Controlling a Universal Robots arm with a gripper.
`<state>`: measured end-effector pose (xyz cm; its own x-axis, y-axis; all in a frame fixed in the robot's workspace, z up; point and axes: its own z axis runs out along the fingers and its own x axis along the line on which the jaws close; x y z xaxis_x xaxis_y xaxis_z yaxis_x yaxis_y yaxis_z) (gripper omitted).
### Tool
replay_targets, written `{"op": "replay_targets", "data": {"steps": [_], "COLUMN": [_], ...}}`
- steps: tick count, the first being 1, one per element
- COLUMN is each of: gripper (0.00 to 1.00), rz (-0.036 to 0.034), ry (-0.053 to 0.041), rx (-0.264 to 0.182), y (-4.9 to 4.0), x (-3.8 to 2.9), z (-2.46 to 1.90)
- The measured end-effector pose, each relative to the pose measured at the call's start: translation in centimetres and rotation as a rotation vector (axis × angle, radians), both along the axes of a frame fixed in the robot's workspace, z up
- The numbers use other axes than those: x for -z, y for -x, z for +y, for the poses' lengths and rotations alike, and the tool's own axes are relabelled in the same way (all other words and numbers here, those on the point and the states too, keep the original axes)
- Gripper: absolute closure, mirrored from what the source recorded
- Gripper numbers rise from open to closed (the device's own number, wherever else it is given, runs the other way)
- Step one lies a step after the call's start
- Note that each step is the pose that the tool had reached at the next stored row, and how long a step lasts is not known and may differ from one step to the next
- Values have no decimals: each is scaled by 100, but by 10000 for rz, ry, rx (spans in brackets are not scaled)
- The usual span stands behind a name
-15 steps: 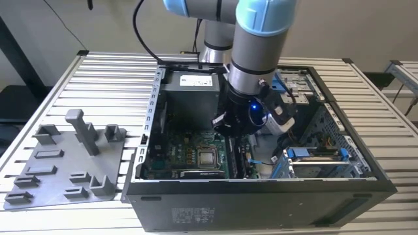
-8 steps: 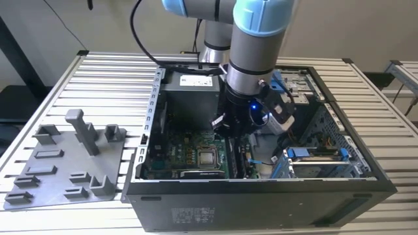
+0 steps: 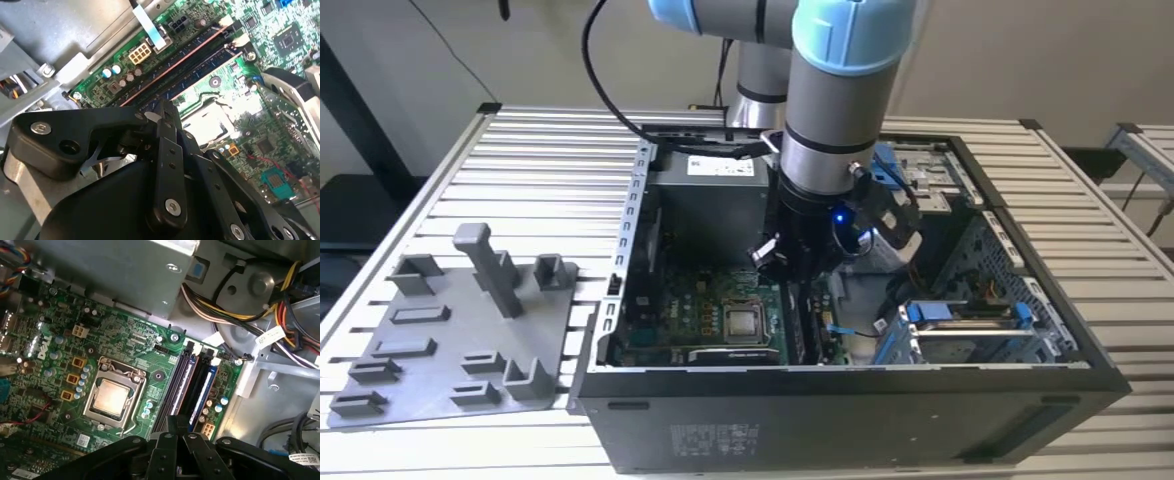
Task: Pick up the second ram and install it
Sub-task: 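Press down the second ram until it locks into place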
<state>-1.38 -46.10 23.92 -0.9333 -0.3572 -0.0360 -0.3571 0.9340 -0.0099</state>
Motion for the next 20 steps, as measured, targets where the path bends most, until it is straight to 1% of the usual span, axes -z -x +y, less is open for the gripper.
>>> {"op": "replay_targets", "data": {"steps": [3,5,10,13,20], "gripper": [89,89,89,89,89], "rz": [-68,-99,-118,-130,-133], "ry": [-1,-1,-2,-6,-14], "rx": [-487,-811,-1578,-2111,-3370], "y": [0,0,0,0,0], "x": [1,1,-1,0,0], "z": [0,0,0,0,0]}}
